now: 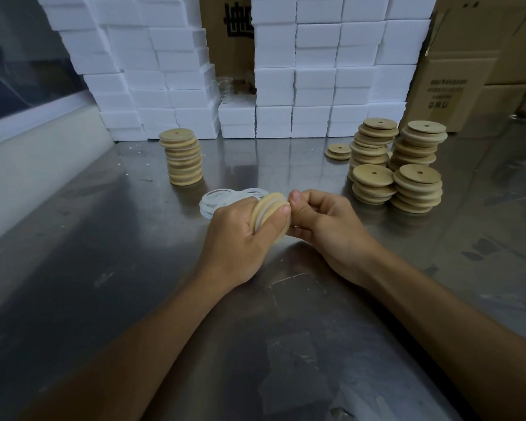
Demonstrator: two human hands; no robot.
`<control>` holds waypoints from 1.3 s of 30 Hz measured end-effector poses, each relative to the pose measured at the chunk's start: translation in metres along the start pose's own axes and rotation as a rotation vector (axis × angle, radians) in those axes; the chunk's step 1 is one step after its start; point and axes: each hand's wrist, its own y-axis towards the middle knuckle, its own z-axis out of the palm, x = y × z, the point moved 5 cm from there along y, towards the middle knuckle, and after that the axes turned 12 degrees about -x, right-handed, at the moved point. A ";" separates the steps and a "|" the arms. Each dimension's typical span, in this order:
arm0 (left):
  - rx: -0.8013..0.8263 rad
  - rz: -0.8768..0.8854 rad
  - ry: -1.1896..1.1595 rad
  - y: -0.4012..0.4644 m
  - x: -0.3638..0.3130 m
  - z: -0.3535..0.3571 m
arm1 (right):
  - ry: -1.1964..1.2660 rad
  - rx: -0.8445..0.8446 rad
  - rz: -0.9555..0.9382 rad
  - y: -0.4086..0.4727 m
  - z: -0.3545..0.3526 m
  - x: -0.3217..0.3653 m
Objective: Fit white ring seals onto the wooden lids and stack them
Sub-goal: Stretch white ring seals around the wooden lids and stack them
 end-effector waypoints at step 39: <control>0.059 -0.084 -0.052 -0.002 0.001 0.002 | -0.277 -0.006 -0.161 0.002 -0.004 0.004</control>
